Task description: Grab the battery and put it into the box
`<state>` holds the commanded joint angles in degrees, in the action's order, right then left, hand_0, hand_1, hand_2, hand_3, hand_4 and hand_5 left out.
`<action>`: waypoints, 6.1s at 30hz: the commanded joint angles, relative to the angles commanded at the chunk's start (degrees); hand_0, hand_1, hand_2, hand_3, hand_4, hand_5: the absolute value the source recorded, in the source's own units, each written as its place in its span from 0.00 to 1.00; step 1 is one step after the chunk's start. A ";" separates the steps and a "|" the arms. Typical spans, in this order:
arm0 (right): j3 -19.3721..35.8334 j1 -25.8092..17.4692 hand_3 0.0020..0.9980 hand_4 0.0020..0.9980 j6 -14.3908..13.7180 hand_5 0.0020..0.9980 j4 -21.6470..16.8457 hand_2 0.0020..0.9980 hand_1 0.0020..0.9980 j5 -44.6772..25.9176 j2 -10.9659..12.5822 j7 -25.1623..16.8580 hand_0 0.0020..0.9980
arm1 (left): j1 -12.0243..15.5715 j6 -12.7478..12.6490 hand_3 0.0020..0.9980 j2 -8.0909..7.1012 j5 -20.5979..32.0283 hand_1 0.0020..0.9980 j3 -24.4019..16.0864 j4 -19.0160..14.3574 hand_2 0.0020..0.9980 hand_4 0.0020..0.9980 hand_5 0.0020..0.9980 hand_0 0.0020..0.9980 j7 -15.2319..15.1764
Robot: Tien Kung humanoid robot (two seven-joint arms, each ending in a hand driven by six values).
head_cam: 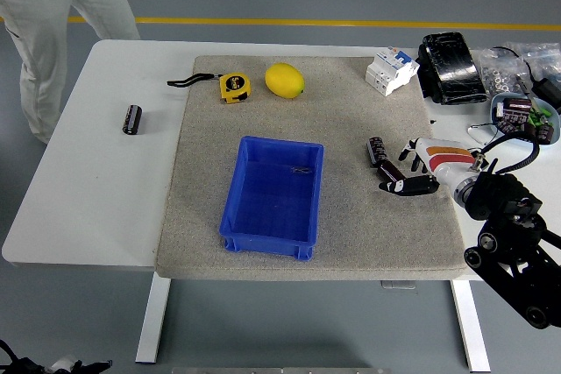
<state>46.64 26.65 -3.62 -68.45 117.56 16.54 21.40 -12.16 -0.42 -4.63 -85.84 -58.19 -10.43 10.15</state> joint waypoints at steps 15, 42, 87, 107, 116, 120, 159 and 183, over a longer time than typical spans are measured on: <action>-3.90 1.83 0.46 1.00 -3.35 0.52 4.68 0.38 0.36 -1.09 -0.63 -1.10 0.24 | 0.06 0.27 0.69 0.06 -1.15 0.54 -0.40 -0.13 0.63 0.71 0.71 0.58 0.24; -6.20 4.21 0.44 0.85 -11.12 0.30 11.75 0.38 0.35 -3.97 -2.20 -4.91 0.25 | -0.66 0.11 0.69 0.28 -0.15 0.54 0.40 -0.08 0.63 0.71 0.71 0.59 -0.05; -5.86 5.32 0.45 0.75 -7.54 0.00 5.73 0.42 0.41 -1.15 -0.36 -5.82 0.45 | -0.31 0.32 0.69 -0.10 -1.14 0.54 -0.35 -0.11 0.63 0.71 0.71 0.59 0.23; -11.90 13.48 0.46 0.78 -2.14 0.00 -14.61 0.42 0.42 -4.56 1.65 -3.56 0.45 | -0.27 0.44 0.69 -0.86 -3.22 0.54 -2.00 -0.12 0.62 0.71 0.71 0.58 0.45; -21.73 20.79 0.47 0.80 1.32 0.00 -13.70 0.44 0.42 -6.67 -3.58 -4.37 0.48 | -0.69 0.56 0.69 -1.20 -3.92 0.53 -2.29 -0.33 0.61 0.71 0.71 0.58 0.71; -24.92 22.45 0.47 0.80 4.21 0.00 -11.78 0.44 0.42 -9.15 -5.29 -5.48 0.48 | -1.02 0.62 0.69 -1.28 -4.69 0.53 -2.78 -0.47 0.61 0.71 0.71 0.58 0.95; -7.07 19.71 0.82 1.00 10.77 0.32 7.51 0.78 0.72 -0.55 -2.92 -14.83 0.70 | -0.92 0.86 0.69 -0.67 -2.60 0.52 -0.96 -0.81 0.60 0.71 0.70 0.57 1.15; -11.33 19.66 0.74 1.00 6.25 0.31 22.82 0.72 0.65 -0.36 -6.44 -17.56 0.62 | -1.35 1.24 0.69 -0.19 -2.20 0.53 -0.16 -1.07 0.61 0.71 0.70 0.57 1.44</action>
<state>35.31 46.30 2.63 -45.63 117.20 10.11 3.84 -13.50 0.82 -4.82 -88.04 -58.36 -11.51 11.59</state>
